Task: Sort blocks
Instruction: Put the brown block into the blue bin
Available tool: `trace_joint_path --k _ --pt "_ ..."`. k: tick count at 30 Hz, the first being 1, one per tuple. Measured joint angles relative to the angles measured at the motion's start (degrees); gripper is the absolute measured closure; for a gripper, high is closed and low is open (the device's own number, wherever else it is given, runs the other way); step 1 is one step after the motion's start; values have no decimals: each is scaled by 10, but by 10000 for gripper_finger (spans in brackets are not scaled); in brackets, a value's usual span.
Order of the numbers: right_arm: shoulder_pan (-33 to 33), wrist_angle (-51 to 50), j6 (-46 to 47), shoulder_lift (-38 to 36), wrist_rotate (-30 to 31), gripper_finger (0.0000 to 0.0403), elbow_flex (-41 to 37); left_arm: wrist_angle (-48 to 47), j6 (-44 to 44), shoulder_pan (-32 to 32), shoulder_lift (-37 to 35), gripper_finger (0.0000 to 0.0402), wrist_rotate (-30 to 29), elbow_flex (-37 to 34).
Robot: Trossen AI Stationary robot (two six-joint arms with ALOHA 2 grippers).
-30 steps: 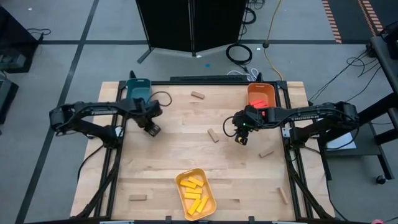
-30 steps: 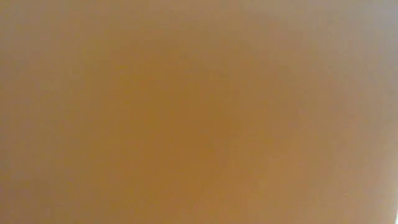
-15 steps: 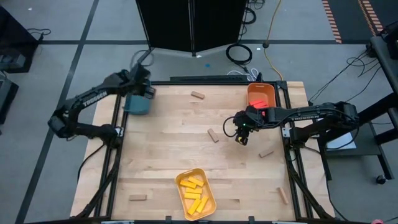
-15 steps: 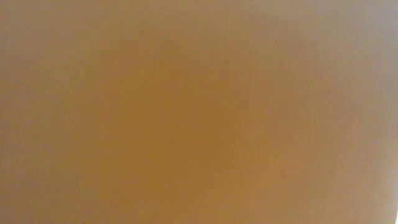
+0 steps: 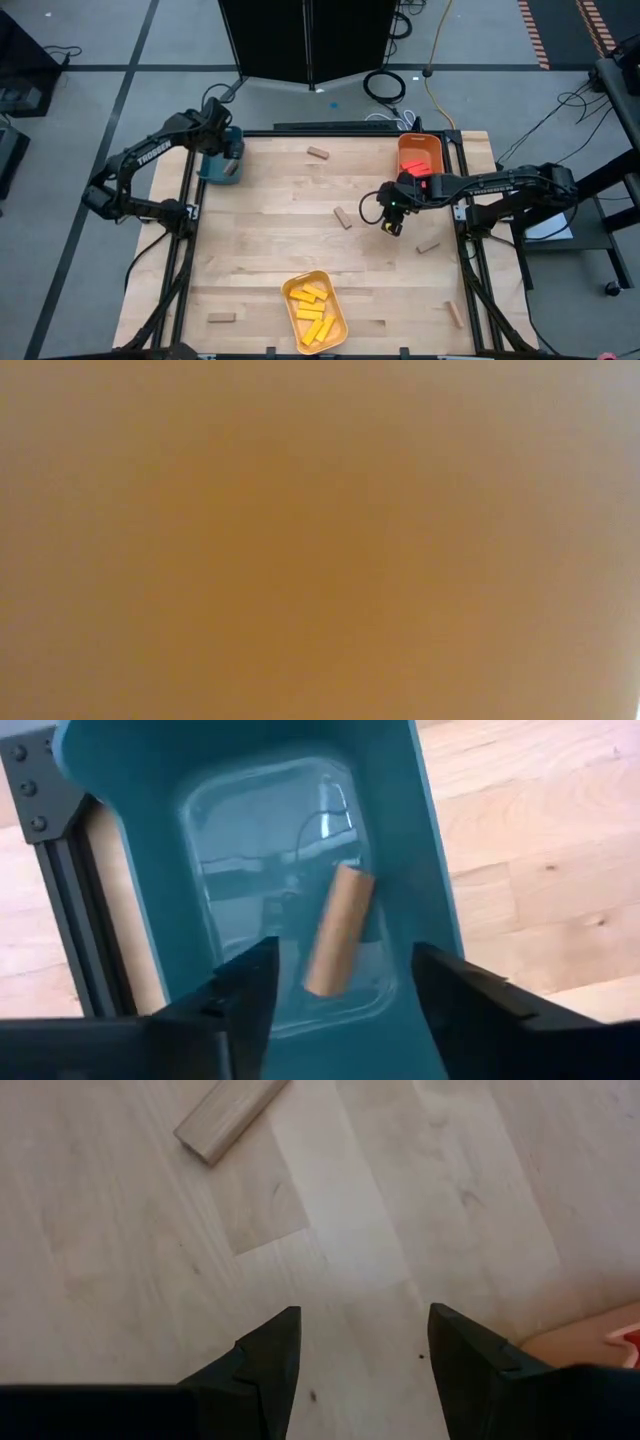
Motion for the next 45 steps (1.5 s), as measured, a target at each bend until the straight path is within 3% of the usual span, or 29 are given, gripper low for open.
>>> trace_joint_path --k 7,14,20,25,30,34,37,45 --pt "0 0 -1 0 -1 241 0 -28 68 -14 -2 144 2 31" --pt "-11 -14 10 0 -32 241 5 82 98 -151 -19 142 130 49" --pt "-8 -178 80 -1 -43 241 58 227 160 -287 3 141 137 49" --pt "5 -298 111 -1 -138 241 93 323 220 -349 49 141 193 49" --pt "39 -372 103 -2 -205 243 68 406 232 -363 110 141 220 49" --pt "74 -372 70 -1 -229 251 25 439 230 -363 148 141 284 49" --pt "90 -352 22 -1 -241 256 2 448 231 -363 158 141 310 49" --pt "116 -255 -69 -1 -224 257 -19 439 233 -363 160 141 310 49"
